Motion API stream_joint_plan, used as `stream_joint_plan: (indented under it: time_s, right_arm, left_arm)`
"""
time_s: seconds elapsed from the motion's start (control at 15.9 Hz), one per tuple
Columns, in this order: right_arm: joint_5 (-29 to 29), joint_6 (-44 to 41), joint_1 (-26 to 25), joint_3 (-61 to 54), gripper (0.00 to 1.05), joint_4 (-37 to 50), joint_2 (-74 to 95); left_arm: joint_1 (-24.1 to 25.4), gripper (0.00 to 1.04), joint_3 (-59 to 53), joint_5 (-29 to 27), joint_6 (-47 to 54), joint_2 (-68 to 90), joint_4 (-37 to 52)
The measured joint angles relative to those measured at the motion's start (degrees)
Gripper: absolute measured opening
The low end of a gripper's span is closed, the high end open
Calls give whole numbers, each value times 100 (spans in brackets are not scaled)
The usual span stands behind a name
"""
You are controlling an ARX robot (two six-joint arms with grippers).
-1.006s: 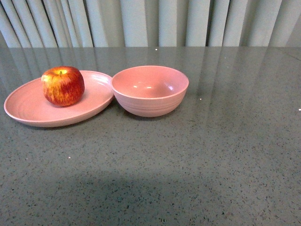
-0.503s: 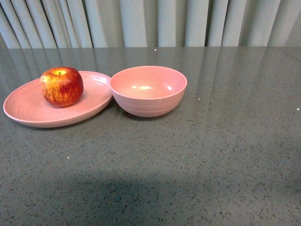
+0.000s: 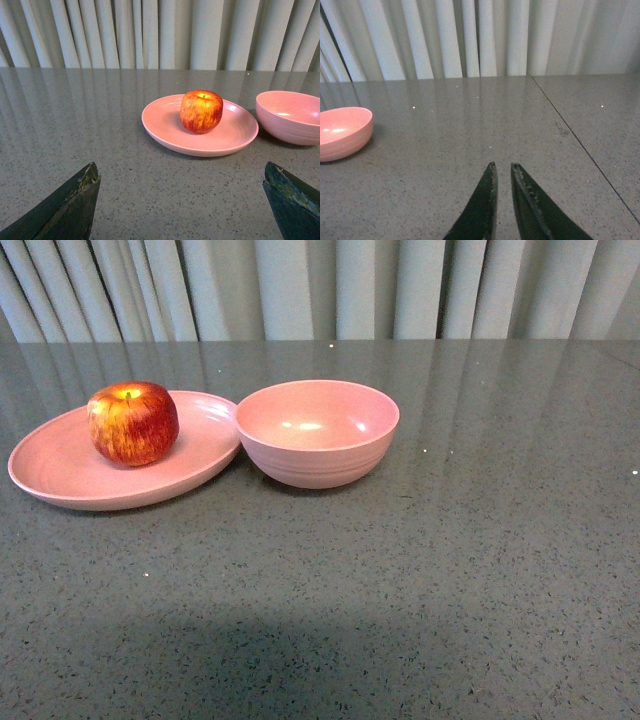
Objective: Move apple from plate to bowl
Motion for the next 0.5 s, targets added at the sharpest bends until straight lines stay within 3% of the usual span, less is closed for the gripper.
stream_joint_plan:
  time_s: [0.06, 0.13, 0.5]
  right_arm:
    - [0, -20, -7, -101, 5, 17, -55]
    - [2, -57, -7, -188, 2, 20, -107]
    - [2, -76, -7, -492, 2, 103, -332]
  left_arm:
    - [2, 98, 0, 0, 0, 0, 0]
    - [0, 98, 0, -2, 0, 0, 0]
    - [0, 98, 0, 0, 0, 0, 0]
